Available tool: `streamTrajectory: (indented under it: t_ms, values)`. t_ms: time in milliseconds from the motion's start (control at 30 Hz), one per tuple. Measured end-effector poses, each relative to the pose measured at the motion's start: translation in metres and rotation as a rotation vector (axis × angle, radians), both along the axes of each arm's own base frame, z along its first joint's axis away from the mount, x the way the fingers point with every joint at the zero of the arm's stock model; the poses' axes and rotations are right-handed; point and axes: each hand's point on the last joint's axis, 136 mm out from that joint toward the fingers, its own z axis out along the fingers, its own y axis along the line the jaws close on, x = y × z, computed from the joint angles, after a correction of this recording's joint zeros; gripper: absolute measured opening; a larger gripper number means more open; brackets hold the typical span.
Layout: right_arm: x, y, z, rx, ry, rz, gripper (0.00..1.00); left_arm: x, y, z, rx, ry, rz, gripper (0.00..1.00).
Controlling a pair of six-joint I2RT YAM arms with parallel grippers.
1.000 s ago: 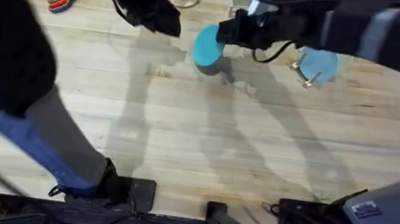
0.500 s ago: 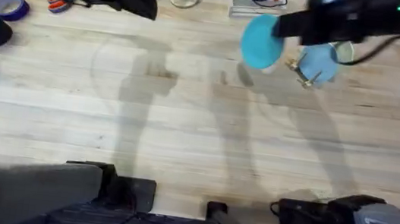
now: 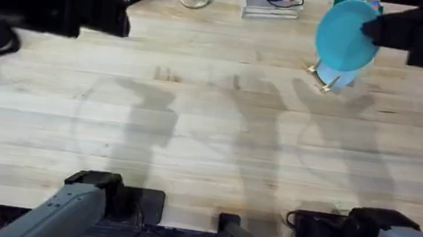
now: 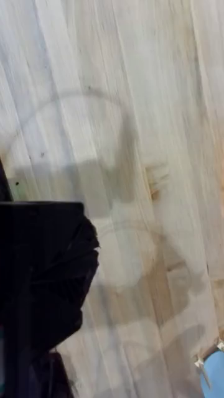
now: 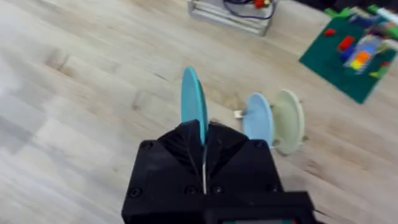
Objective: Pick up the plates from the table one by one and place each into a slot on the dish rack.
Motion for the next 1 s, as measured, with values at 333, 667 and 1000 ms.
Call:
streamTrajectory:
  t_ms: [333,667,1000]
  values:
    - [-0.023,-0.021,0.022,-0.147,-0.118,-0.005,0.028,-0.023,0.002,0.016,0.021,-0.086,0.006,0.22]
    - [-0.029,-0.025,0.028,-0.184,-0.15,-0.001,0.028,-0.024,0.003,0.015,0.03,-0.079,0.008,0.992]
    - [-0.029,-0.025,0.028,-0.184,-0.152,-0.001,0.029,-0.024,0.003,0.015,0.03,-0.079,0.008,0.994]
